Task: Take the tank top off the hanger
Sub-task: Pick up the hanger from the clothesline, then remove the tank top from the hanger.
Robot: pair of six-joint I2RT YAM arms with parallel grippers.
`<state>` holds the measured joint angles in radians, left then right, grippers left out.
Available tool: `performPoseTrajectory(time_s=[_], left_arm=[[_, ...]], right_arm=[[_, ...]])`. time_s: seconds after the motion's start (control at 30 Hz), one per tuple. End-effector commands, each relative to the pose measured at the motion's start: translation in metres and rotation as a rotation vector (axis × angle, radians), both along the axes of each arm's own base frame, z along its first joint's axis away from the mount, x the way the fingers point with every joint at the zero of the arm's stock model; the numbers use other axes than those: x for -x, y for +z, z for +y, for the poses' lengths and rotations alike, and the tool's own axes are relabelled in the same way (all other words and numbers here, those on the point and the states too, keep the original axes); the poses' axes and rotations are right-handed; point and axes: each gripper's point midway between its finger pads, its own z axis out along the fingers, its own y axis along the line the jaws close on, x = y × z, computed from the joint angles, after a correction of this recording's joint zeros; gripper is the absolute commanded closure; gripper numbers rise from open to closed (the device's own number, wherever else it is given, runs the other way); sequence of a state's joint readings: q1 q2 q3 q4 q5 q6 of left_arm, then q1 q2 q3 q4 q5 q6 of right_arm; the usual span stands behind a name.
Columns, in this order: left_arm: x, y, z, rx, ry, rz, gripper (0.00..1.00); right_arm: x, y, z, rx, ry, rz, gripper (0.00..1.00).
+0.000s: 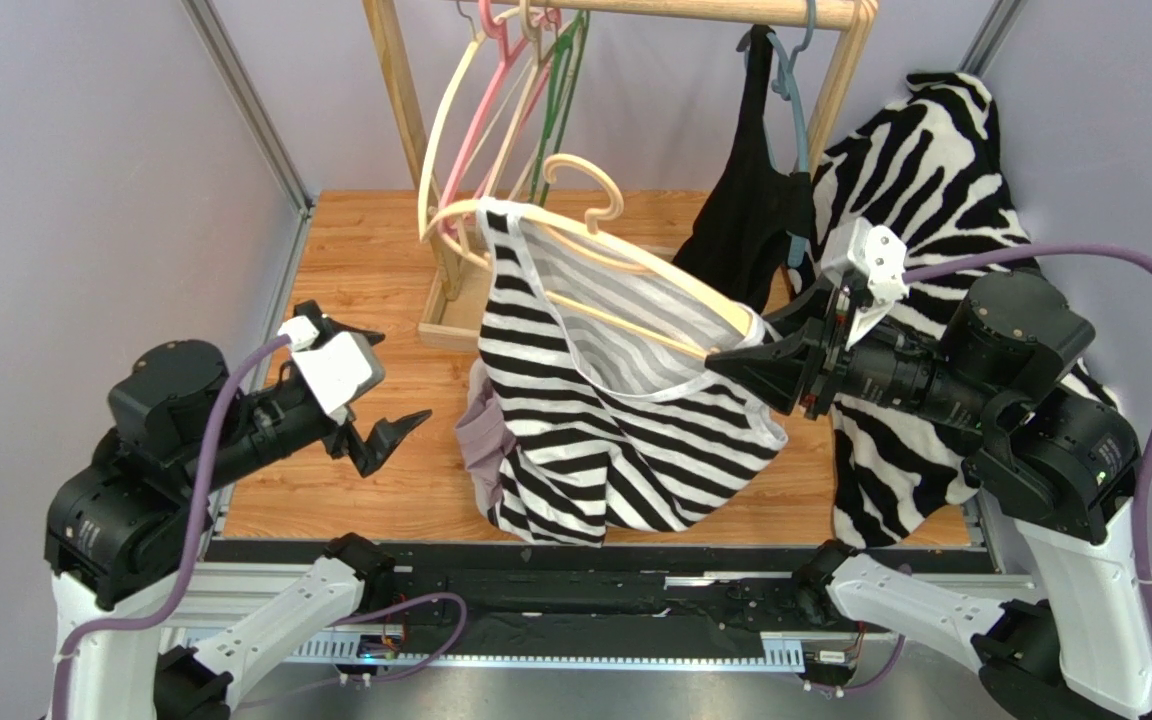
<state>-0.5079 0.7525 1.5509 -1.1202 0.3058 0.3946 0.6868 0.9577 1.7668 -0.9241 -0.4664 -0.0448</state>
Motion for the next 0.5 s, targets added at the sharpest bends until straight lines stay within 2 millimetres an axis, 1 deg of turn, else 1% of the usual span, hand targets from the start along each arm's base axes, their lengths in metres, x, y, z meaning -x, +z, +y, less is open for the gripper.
performPoseTrajectory(time_s=[0.0, 0.03, 0.07, 0.13, 0.17, 0.2, 0.27, 0.37, 0.4, 0.47], left_arm=[[0.016, 0.029, -0.019, 0.144, -0.083, 0.029, 0.01], [0.015, 0.032, -0.023, 0.161, -0.093, 0.036, 0.01], [0.007, 0.037, -0.029, 0.181, -0.098, 0.034, 0.01], [-0.002, 0.042, -0.036, 0.220, -0.085, 0.054, 0.01], [-0.011, 0.046, -0.041, 0.234, -0.078, 0.052, 0.01], [-0.014, 0.050, -0.043, 0.252, -0.072, 0.059, 0.01], [-0.026, 0.051, -0.050, 0.261, -0.070, 0.077, 0.01], [-0.030, 0.051, -0.058, 0.282, -0.082, 0.107, 0.01], [-0.032, 0.047, -0.060, 0.289, -0.081, 0.129, 0.01], [-0.034, 0.045, -0.062, 0.300, -0.074, 0.138, 0.01]], right_arm=[[0.018, 0.006, -0.002, -0.028, 0.075, -0.106, 1.00], [0.020, 0.004, -0.001, -0.022, 0.093, -0.110, 1.00], [0.020, 0.002, 0.000, -0.013, 0.099, -0.112, 1.00], [0.016, -0.003, 0.003, 0.006, 0.102, -0.104, 1.00], [0.016, -0.003, 0.004, 0.009, 0.107, -0.104, 1.00], [0.014, -0.005, 0.005, 0.016, 0.111, -0.105, 1.00], [0.011, -0.005, 0.008, 0.017, 0.113, -0.108, 1.00], [0.007, -0.007, 0.011, 0.016, 0.110, -0.112, 1.00], [0.006, -0.009, 0.011, 0.019, 0.107, -0.113, 1.00], [0.003, -0.012, 0.013, 0.022, 0.105, -0.113, 1.00]])
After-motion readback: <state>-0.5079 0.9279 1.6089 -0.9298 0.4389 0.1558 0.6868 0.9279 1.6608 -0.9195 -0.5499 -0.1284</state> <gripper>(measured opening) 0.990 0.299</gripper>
